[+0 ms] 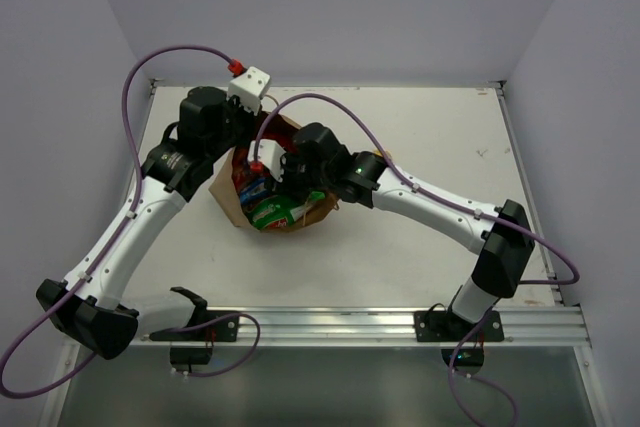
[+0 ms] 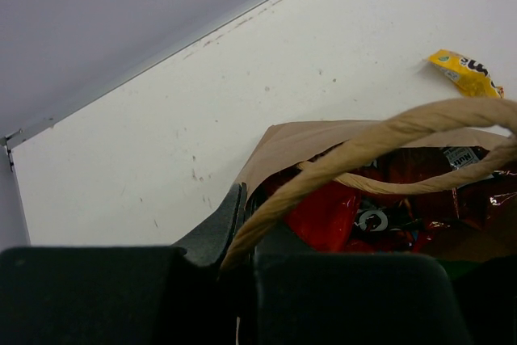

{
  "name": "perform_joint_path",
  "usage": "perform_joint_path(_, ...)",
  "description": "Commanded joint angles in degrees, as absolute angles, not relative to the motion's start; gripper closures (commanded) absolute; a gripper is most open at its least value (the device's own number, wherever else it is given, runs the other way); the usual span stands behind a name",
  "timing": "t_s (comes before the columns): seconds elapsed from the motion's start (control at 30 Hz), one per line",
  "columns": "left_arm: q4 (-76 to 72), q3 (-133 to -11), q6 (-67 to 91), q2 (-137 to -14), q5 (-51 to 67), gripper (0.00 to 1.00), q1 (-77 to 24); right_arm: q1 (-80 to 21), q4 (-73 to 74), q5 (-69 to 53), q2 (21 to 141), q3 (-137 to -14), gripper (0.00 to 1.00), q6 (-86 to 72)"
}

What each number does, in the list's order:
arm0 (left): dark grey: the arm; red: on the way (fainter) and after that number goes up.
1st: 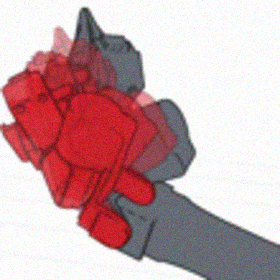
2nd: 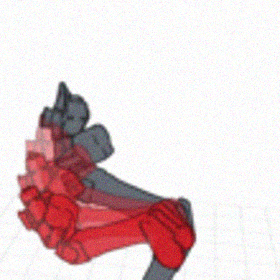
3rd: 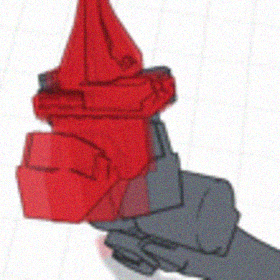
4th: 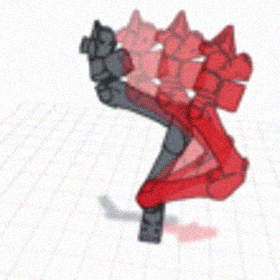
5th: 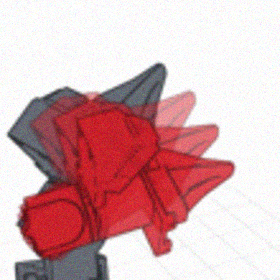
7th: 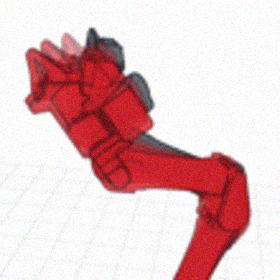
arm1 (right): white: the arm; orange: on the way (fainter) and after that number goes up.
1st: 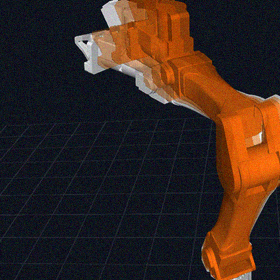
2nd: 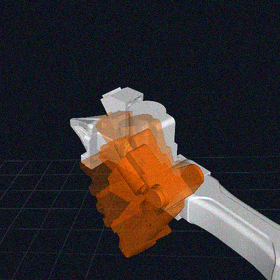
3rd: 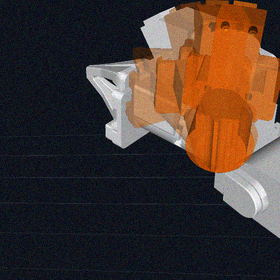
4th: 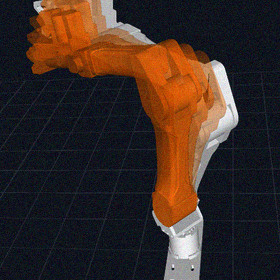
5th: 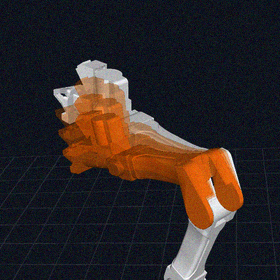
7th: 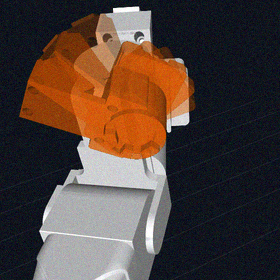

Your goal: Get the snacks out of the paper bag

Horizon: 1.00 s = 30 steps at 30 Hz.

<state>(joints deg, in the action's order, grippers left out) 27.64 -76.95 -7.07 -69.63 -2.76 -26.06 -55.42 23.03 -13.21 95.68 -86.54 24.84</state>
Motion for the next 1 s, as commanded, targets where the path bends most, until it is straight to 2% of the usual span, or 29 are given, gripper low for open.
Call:
perform_joint_path(0.0,26.72,-79.37,-7.12,-68.73,-2.37,1.00,-26.02,-55.46,20.92,-11.95,95.54,-89.03,0.69,25.40)
perform_joint_path(0.03,26.72,-79.37,-7.12,-68.64,-2.37,1.00,-26.02,-55.46,20.83,-11.69,95.62,-89.12,0.79,25.31)
perform_joint_path(0.17,26.37,-79.37,-7.21,-68.73,-2.72,1.00,-26.02,-55.46,20.92,-11.08,95.36,-89.30,1.00,25.31)
perform_joint_path(0.57,25.31,-78.40,-7.47,-68.73,-7.64,1.00,-26.02,-55.46,21.53,-1.33,76.04,-84.73,1.00,25.49)
perform_joint_path(0.7,24.96,-78.31,-7.12,-68.73,-9.31,1.00,-26.02,-54.06,18.90,10.67,68.14,-81.66,1.00,21.82)
perform_joint_path(0.8,24.87,-78.31,-7.12,-68.38,-10.19,1.00,-26.02,-46.96,17.58,18.51,65.14,-78.23,1.00,12.71)
perform_joint_path(0.83,24.79,-78.22,-7.03,-68.12,-10.37,1.00,-26.02,-41.28,17.67,20.37,63.82,-76.40,1.00,9.26)
perform_joint_path(0.97,24.61,-78.22,-7.38,-67.50,-10.28,1.00,-26.02,-28.15,19.68,23.21,62.58,-69.27,1.00,-8.21)
